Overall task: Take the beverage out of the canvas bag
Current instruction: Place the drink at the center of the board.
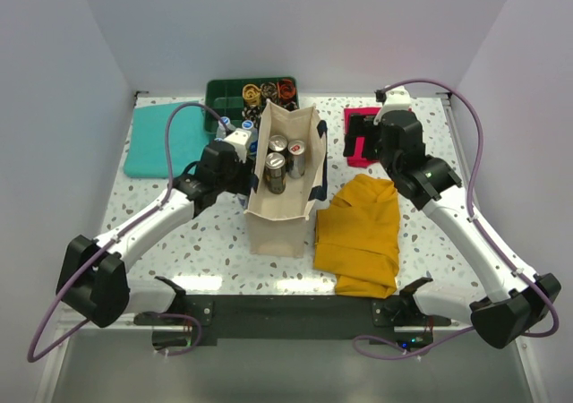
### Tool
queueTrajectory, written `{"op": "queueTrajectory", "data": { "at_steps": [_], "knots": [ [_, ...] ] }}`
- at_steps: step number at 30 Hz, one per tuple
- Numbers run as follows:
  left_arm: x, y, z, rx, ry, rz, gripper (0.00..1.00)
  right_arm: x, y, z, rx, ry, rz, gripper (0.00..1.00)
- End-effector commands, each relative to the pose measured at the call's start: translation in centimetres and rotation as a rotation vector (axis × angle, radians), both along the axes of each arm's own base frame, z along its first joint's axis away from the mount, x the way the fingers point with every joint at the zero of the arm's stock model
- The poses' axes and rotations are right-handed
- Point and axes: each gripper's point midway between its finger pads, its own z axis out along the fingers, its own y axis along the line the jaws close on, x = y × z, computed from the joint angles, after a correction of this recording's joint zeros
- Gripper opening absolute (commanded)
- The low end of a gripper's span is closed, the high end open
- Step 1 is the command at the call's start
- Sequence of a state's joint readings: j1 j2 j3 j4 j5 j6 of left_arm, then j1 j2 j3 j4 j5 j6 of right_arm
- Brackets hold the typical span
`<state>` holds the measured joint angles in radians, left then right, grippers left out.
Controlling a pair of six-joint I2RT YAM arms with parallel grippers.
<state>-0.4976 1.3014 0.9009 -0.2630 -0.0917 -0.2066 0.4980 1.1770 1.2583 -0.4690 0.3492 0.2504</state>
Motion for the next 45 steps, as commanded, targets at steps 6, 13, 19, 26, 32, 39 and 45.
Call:
{"op": "queueTrajectory", "data": {
  "at_steps": [6,13,19,26,32,39,45],
  "knots": [
    [1.8,-1.0,1.3,-0.033,-0.058,-0.006,0.08,0.6,-0.1,1.4,0.017,-0.049,-0.018,0.98],
    [1.5,-0.9,1.3,-0.029,-0.044,-0.010,0.29,0.6,-0.1,1.1,0.012,-0.042,-0.017,0.98],
    [1.6,-1.2,2.1,-0.034,-0.049,-0.027,0.40,0.6,-0.1,0.9,0.010,-0.041,-0.017,0.98],
    [1.8,-1.2,2.8,-0.031,-0.059,-0.025,0.57,0.7,-0.1,0.7,0.006,-0.038,-0.018,0.98],
    [1.9,-1.2,2.7,-0.027,-0.061,-0.027,0.71,0.7,-0.2,0.6,0.006,-0.036,-0.021,0.98],
    [2.0,-1.0,3.0,-0.017,-0.063,-0.014,0.90,0.7,-0.2,0.6,0.005,-0.037,-0.023,0.98],
    [2.2,0.6,7.4,-0.011,-0.164,0.050,1.00,0.7,-0.2,0.5,0.006,-0.033,-0.022,0.98]
  ]
}}
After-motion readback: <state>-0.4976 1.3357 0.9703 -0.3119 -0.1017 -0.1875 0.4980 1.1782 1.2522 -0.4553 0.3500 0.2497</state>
